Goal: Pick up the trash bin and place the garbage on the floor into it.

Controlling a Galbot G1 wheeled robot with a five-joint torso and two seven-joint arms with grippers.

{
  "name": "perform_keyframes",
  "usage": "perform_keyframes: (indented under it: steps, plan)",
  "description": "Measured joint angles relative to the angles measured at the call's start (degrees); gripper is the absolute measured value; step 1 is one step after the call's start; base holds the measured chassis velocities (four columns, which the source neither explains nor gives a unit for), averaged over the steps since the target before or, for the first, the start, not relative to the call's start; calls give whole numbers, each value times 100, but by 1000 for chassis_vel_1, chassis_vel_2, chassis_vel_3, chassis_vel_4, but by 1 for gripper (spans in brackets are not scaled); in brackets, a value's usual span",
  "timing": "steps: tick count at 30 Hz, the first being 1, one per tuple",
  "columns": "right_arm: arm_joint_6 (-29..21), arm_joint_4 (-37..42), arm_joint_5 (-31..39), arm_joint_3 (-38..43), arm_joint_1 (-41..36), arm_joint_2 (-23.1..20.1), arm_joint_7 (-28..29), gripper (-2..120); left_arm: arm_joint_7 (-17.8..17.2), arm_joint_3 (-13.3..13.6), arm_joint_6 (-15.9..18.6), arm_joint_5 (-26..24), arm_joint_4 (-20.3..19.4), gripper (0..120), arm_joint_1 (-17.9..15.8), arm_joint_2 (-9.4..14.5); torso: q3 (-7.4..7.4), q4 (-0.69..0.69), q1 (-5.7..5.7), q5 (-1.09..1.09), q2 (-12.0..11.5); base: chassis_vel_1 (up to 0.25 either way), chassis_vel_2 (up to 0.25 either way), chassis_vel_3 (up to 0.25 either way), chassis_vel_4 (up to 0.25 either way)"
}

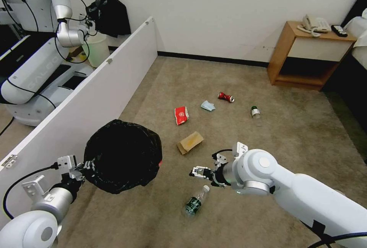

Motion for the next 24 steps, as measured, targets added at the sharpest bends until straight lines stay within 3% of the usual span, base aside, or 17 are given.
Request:
perform_keyframes:
  steps: [12,24]
  plan:
    - [330,-74,49,380,-291,344,623,100,14,67,-16,39,116,0,-16,-14,0,1,0,0,0,0,0,0,0]
    - [201,-288,-144,726,-632,240,472,100,56,65,-39,42,320,0,-54,40,0,0,0,0,0,0,0,0,0]
